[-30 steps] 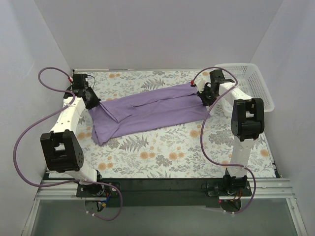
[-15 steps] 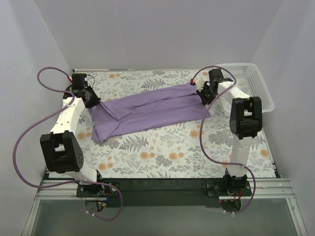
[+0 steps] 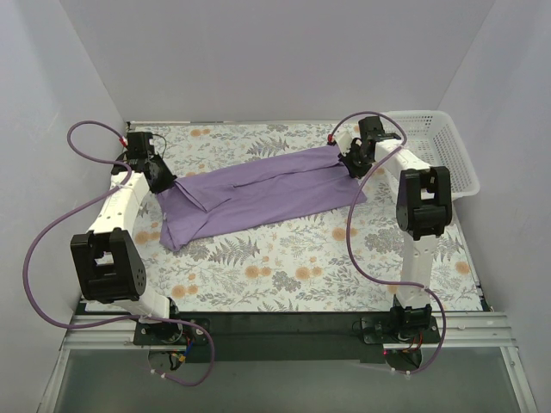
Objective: Fold and stack the t-shirts
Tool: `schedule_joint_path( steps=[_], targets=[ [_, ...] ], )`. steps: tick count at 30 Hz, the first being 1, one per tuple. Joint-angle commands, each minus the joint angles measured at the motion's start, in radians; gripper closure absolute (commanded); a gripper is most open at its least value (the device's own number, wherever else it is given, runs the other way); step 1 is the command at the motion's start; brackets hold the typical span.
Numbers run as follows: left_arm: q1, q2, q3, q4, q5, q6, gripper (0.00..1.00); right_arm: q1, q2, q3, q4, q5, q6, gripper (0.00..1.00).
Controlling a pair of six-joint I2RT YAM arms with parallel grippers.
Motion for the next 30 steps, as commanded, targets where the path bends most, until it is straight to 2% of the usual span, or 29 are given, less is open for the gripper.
schedule_joint_path(
  steps=[1, 13, 19, 20, 22, 23, 25, 26, 30],
  targets=[
    [0.007, -0.041, 0.008, 0.003, 0.001, 0.002, 1.00, 0.002, 0.005, 0.051, 0.023, 0.020, 0.015, 0.99],
    [0.007, -0.124, -0.014, 0.016, -0.023, -0.008, 1.00, 0.005, 0.025, 0.061, 0.023, 0.048, 0.024, 0.99],
    [0.007, -0.067, 0.008, 0.010, 0.040, 0.006, 1.00, 0.008, 0.007, 0.056, 0.023, 0.039, 0.022, 0.94],
    [0.007, -0.050, 0.017, 0.009, 0.040, 0.015, 1.00, 0.008, 0.002, 0.054, 0.023, 0.031, 0.022, 0.81],
    [0.007, -0.033, 0.029, 0.010, 0.075, 0.025, 1.00, 0.013, -0.029, 0.042, 0.021, 0.017, 0.024, 0.72],
    [0.007, -0.017, 0.050, 0.010, 0.093, 0.043, 1.00, 0.016, -0.053, 0.041, 0.023, 0.014, 0.022, 0.63],
    [0.007, 0.003, 0.073, 0.009, 0.124, 0.066, 1.00, 0.028, -0.079, 0.028, 0.021, 0.000, 0.022, 0.55],
    [0.007, 0.011, 0.086, 0.009, 0.167, 0.089, 1.00, 0.033, -0.107, 0.021, 0.021, -0.007, 0.021, 0.48],
    [0.007, 0.049, 0.165, 0.006, 0.268, 0.138, 1.00, 0.073, -0.194, -0.034, 0.021, -0.076, 0.015, 0.40]
  ],
)
